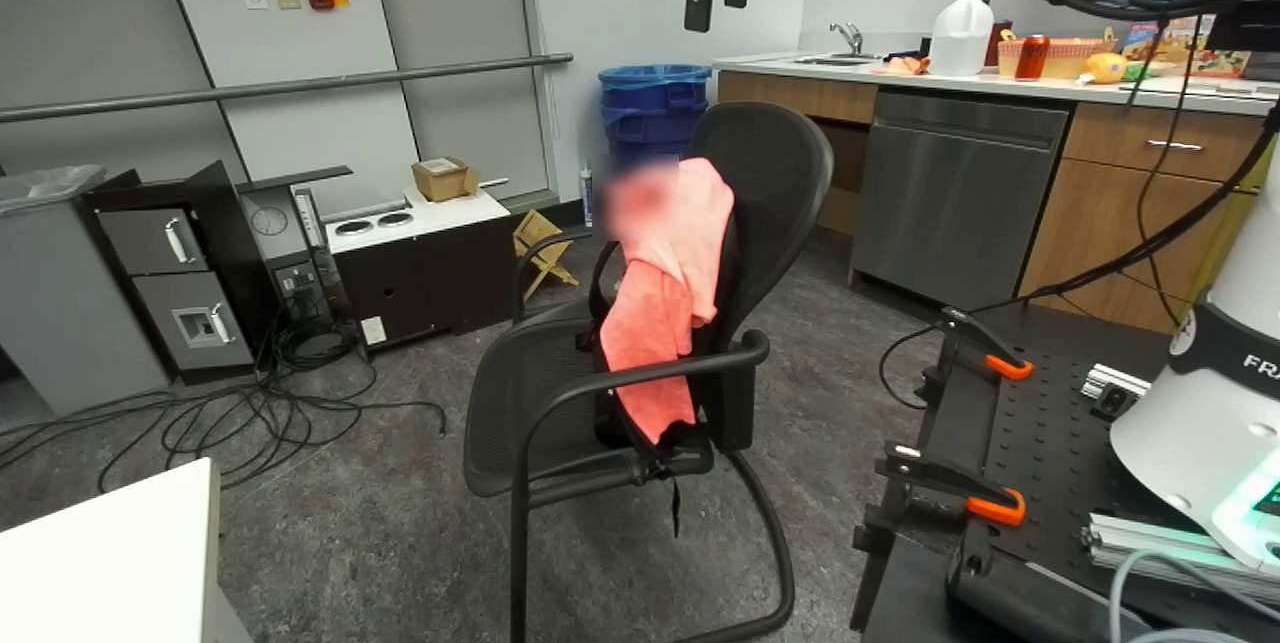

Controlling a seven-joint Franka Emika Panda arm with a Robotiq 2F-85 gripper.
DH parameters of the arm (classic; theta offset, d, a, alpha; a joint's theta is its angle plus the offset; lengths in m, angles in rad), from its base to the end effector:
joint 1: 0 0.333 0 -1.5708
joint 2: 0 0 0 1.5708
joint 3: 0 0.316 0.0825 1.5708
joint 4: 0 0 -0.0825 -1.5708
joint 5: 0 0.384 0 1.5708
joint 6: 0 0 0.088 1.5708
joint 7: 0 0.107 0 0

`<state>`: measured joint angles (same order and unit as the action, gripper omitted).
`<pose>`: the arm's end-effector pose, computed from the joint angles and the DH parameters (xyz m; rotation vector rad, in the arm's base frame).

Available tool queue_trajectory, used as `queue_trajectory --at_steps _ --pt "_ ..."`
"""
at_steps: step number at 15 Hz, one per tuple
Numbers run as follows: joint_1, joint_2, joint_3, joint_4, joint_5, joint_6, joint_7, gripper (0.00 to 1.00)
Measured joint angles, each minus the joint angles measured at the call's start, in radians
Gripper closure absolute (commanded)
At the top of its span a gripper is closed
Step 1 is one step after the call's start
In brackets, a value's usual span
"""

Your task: Hang the cloth on the chair

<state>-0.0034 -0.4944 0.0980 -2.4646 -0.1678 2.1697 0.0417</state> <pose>0.4150 0.0353 0.4893 2.9389 0.1868 0.3065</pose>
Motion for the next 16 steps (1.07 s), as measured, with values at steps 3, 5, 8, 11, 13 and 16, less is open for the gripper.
queue_trajectory --at_steps 3,5,8,11,13,16 --pt "-0.022 0.057 -0.016 0.036 -0.024 0.000 0.003 0.00" --pt "-0.028 0.106 -0.029 0.057 -0.026 0.005 0.001 0.00" --pt "-0.018 0.087 -0.021 0.050 -0.026 0.004 0.003 0.00" --pt "-0.018 0.076 -0.021 0.048 -0.026 0.003 0.003 0.00" --pt "-0.020 0.082 -0.030 0.049 -0.026 0.003 0.003 0.00" --pt "-0.039 0.120 -0.055 0.049 -0.046 0.017 0.002 0.00"
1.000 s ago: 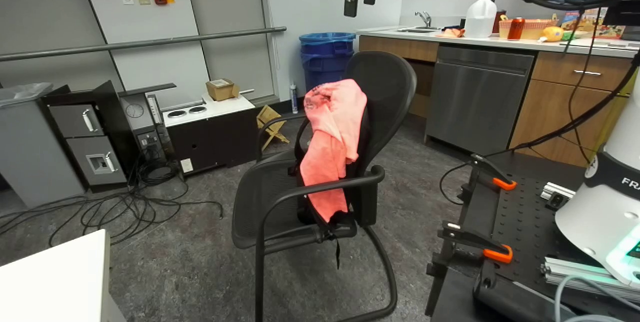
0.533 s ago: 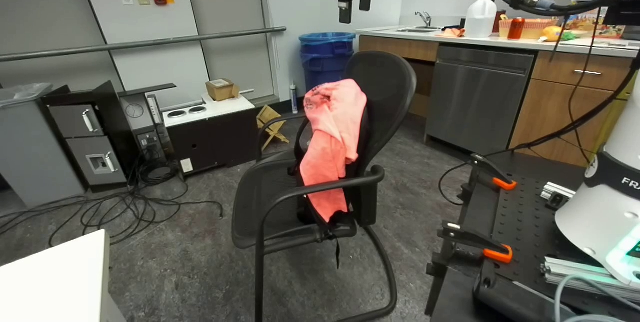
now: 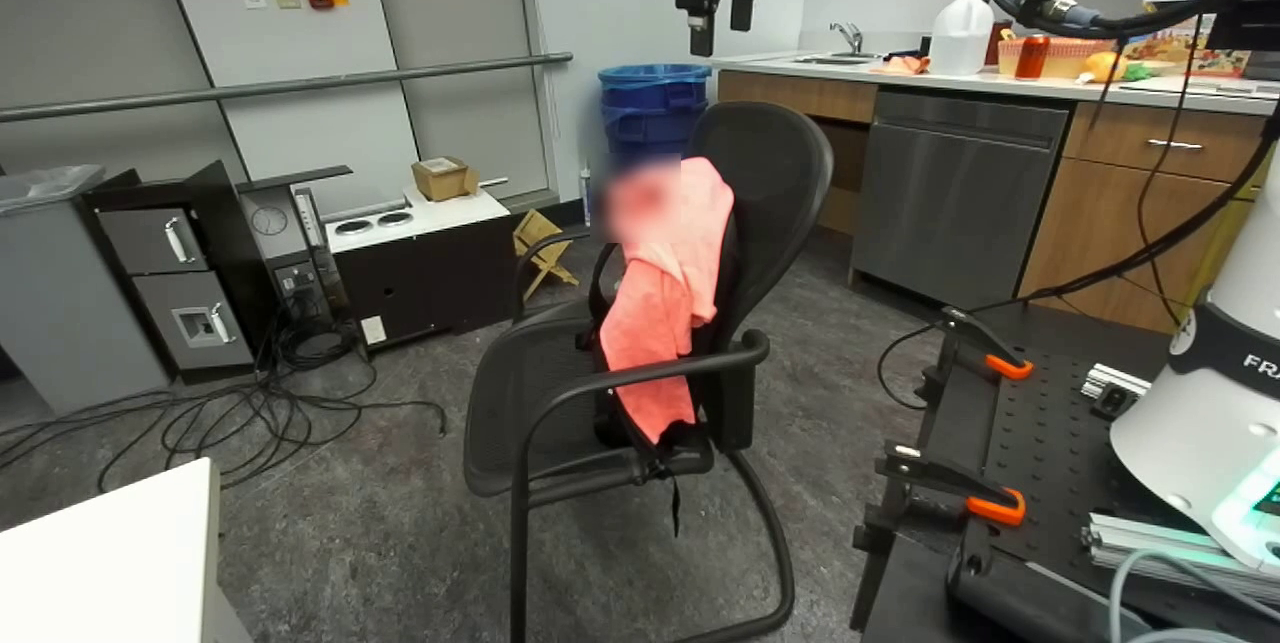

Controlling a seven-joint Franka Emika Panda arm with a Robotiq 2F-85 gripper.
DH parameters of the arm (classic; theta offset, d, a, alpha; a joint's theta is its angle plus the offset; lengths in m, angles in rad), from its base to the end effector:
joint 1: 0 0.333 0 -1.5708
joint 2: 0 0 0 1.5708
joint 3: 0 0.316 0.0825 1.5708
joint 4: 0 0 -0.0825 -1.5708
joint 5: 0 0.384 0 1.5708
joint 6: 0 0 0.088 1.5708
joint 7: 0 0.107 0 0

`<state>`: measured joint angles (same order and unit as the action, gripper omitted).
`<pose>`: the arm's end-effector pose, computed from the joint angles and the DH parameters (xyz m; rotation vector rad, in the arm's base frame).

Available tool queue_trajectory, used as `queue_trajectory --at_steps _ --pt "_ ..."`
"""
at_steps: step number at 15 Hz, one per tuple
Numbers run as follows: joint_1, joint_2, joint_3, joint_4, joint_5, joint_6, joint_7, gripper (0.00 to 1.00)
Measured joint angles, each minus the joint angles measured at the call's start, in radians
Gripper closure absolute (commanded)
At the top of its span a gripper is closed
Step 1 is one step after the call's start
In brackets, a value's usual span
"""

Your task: Hang the cloth on the chair

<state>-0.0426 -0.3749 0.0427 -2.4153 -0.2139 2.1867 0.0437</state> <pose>0.4439 -0.0070 0.4647 2.9362 0.0966 0.2193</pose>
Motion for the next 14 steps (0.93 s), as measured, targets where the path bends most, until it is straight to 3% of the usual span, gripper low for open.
queue_trajectory --at_steps 7,11,14 --pt "-0.033 0.212 -0.032 -0.003 -0.074 0.204 0.026 0.00" --pt "-0.033 0.350 -0.031 0.010 -0.163 0.343 0.117 0.00" --pt "-0.033 0.431 -0.049 0.050 -0.231 0.385 0.179 0.00"
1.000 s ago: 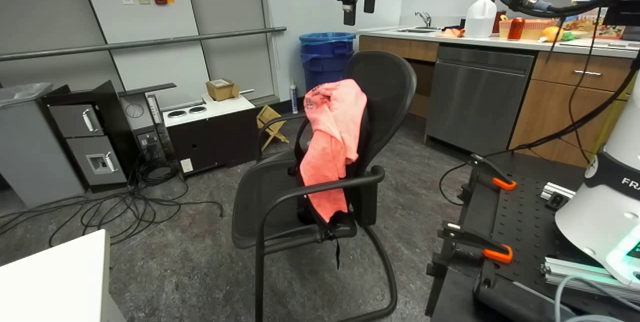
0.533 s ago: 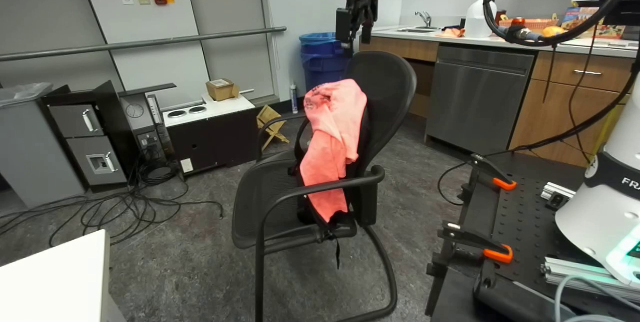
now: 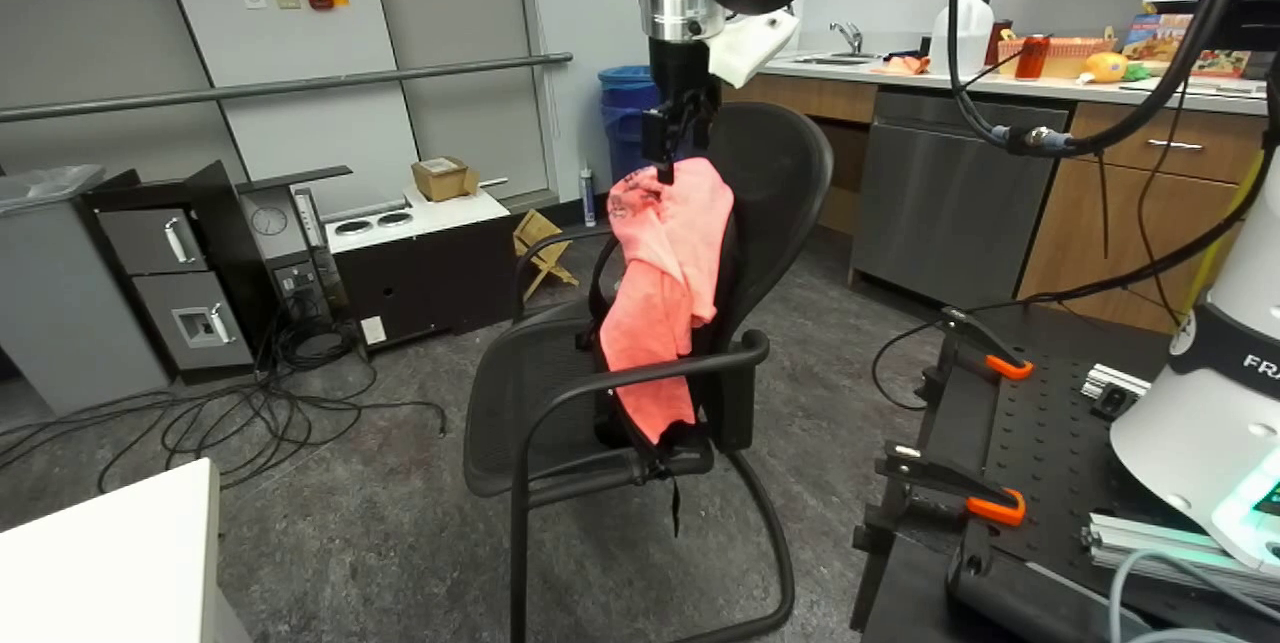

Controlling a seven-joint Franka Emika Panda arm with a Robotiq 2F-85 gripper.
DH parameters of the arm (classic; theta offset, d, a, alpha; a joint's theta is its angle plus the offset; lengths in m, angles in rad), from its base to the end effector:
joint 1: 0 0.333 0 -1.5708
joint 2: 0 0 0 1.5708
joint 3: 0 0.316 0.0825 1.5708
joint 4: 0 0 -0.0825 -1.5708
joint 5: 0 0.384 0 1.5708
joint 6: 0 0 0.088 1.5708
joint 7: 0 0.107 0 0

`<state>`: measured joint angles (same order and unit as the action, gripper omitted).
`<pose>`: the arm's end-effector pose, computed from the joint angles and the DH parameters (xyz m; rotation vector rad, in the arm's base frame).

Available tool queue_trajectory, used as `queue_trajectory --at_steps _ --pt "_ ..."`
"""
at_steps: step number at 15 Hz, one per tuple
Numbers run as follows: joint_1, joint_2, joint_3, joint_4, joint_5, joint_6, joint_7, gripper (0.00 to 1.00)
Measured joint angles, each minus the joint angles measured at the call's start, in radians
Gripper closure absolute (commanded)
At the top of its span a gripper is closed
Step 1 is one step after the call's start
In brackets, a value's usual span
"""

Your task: Hang the cloth on the chair

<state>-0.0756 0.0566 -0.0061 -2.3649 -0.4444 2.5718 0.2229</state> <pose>0.5162 -0.0352 0.3159 2.8756 0.0772 0.2397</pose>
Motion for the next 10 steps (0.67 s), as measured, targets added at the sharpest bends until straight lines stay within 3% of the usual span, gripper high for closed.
queue_trajectory --at_steps 10 --pt "0.006 0.036 -0.016 0.031 -0.020 0.001 0.013 0.00"
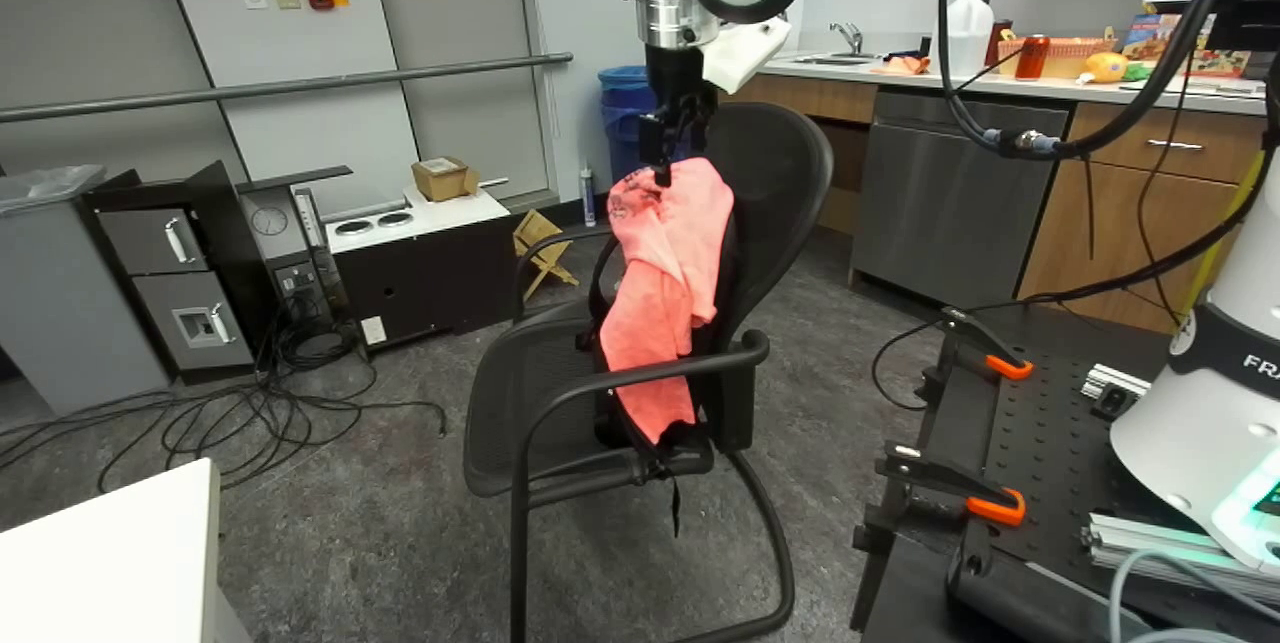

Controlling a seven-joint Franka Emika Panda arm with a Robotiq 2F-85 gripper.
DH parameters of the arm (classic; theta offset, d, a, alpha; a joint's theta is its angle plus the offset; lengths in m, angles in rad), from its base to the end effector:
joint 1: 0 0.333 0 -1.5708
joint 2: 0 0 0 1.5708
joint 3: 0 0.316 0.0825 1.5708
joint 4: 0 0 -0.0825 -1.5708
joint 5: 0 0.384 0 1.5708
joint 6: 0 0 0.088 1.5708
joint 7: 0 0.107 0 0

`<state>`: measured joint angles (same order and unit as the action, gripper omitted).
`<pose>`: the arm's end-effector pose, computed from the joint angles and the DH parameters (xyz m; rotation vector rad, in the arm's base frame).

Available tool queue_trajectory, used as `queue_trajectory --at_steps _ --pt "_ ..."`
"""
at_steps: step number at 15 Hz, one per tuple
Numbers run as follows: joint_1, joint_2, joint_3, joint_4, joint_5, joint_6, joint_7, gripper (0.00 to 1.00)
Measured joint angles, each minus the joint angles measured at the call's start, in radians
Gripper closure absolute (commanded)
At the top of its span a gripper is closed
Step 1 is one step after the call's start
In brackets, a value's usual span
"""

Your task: Hang the cloth on the chair

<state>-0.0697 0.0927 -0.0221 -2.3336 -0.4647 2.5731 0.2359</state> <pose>0.5254 -0.0409 0.3101 2.8636 0.0690 0.2349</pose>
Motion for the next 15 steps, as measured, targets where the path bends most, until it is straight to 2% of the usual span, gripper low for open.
queue_trajectory --at_steps 4,8,15 --pt "0.009 0.050 -0.024 0.025 -0.070 0.002 0.062 0.00" --pt "0.039 0.168 -0.057 0.098 -0.131 0.050 0.144 0.00" --pt "0.161 0.391 -0.159 0.265 -0.140 0.116 0.254 0.00"
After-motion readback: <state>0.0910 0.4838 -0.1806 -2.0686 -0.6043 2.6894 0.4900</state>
